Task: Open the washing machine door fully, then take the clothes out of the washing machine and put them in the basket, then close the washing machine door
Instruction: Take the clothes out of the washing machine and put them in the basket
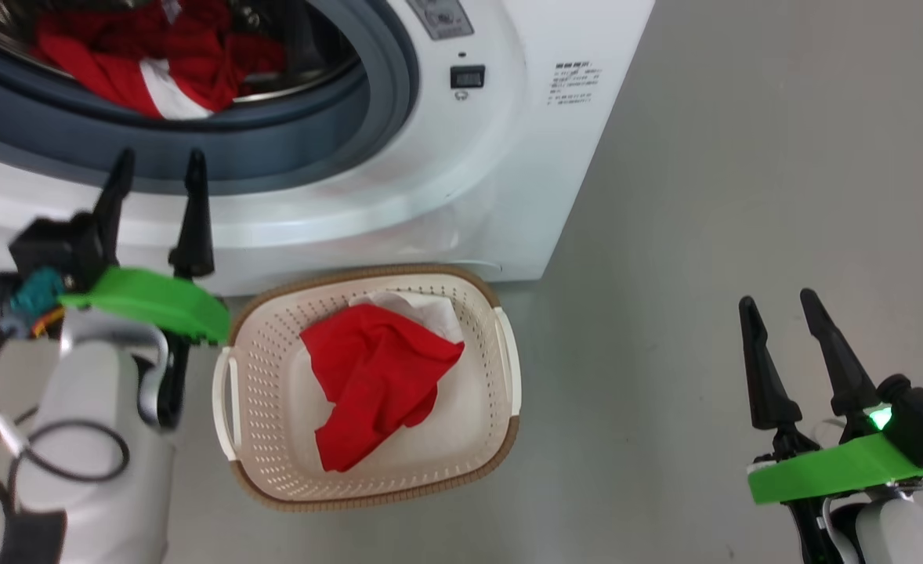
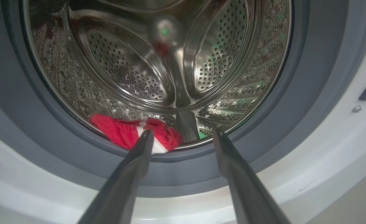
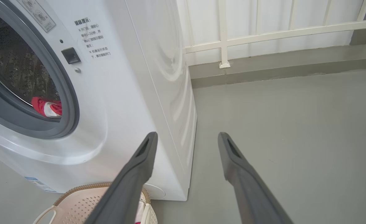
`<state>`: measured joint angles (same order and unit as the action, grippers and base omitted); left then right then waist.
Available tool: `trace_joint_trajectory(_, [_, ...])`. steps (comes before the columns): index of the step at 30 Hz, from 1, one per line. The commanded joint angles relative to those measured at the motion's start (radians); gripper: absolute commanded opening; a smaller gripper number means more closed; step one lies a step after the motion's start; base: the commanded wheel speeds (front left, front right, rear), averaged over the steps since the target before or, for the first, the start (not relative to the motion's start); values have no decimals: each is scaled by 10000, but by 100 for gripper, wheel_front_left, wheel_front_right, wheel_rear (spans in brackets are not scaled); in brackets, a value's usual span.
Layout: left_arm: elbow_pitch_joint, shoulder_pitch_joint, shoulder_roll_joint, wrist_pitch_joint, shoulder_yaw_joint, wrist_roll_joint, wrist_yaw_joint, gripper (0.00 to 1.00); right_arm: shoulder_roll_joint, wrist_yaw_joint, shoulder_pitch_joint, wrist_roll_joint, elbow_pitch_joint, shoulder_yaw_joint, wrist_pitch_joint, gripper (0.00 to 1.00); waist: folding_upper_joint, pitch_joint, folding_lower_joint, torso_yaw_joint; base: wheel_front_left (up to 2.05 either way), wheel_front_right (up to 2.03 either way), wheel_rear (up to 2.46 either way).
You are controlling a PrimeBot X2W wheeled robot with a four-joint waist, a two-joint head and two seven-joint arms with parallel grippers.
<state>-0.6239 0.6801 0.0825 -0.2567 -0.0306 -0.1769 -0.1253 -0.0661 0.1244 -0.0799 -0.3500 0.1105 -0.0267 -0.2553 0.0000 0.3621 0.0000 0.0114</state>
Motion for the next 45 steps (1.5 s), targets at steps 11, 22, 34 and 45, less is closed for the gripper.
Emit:
trace_joint_trajectory(11, [-2414,2891,753,-51,-218,332,-16,100,-20,63,-880,159,-368,266,-65,100,0,1561,0,-154,0,0,0])
trace_joint_trajectory(22, [-4612,4985,1231,-51,-119,445,97,100,24,63,-1426,180,-447,415,-65,100,0,2541,0,-412,0,0,0])
trace_joint_trajectory(34, [-5842,6015,1718,-51,-130,375,376,100,67,63,-1663,174,-528,509,-65,100,0,3025,0,-747,0,0,0])
trace_joint_trajectory(45, [-6222,6191,1845,-51,-18,330,512,3,105,63,-1713,188,-587,522,-65,100,0,3094,0,-846,0,0,0])
